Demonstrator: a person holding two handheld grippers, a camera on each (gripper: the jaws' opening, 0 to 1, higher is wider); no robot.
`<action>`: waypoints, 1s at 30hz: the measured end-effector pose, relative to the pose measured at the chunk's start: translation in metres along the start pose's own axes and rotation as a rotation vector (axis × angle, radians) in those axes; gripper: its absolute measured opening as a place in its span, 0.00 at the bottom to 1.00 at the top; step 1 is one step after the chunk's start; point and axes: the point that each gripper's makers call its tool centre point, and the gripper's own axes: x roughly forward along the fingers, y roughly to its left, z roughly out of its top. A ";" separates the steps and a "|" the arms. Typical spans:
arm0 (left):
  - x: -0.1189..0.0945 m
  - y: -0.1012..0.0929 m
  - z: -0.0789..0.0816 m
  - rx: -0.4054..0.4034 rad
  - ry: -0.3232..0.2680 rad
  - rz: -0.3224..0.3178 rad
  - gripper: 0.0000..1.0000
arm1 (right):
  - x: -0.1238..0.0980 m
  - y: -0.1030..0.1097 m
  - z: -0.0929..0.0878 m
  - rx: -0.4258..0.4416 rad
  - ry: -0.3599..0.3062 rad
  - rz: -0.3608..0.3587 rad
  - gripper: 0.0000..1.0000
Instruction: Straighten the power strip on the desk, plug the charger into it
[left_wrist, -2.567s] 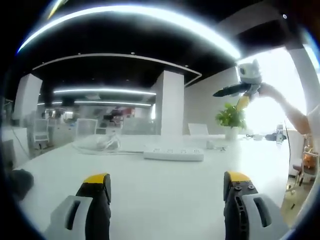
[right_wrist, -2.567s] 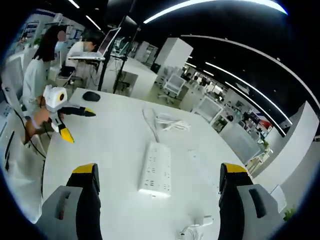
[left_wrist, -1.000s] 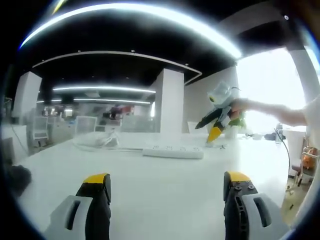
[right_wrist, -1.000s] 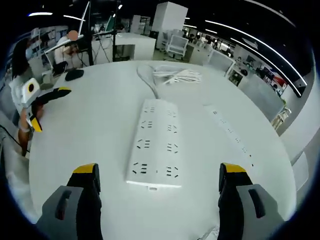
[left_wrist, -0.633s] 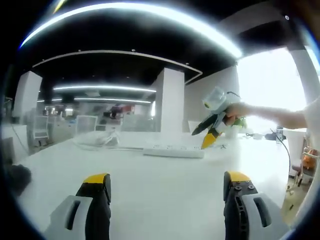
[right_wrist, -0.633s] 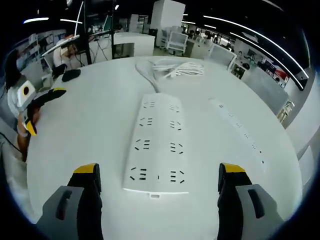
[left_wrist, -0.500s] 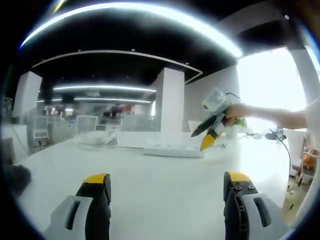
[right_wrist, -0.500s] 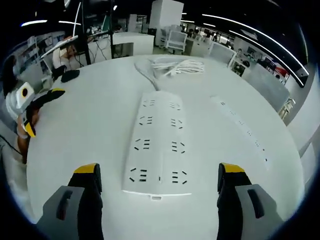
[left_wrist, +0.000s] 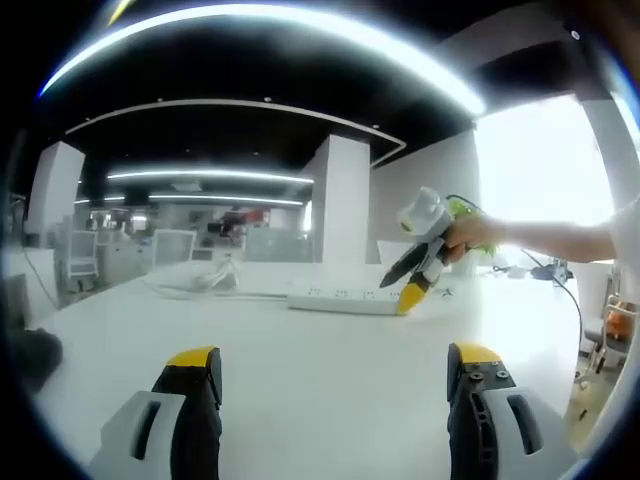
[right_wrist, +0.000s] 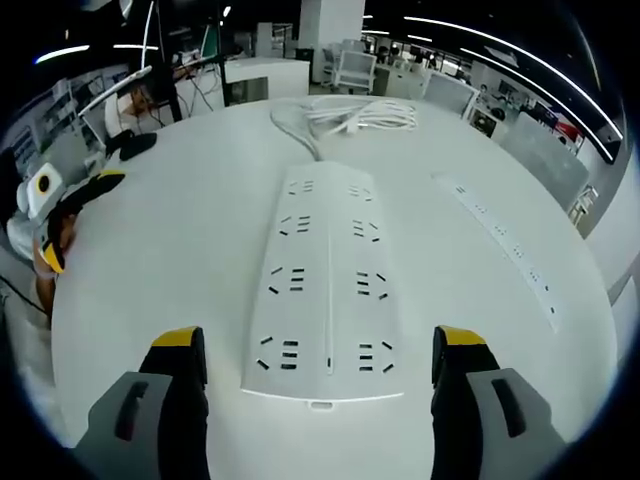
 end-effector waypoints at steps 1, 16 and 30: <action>0.000 0.000 0.000 -0.001 0.000 -0.001 0.96 | 0.000 0.000 0.000 0.002 -0.001 0.001 0.93; 0.000 0.001 0.000 -0.009 -0.006 0.001 0.96 | 0.008 0.001 -0.005 0.023 0.006 0.039 0.86; -0.001 0.000 0.000 -0.012 -0.007 -0.003 0.96 | 0.012 -0.004 -0.006 0.028 0.005 0.042 0.76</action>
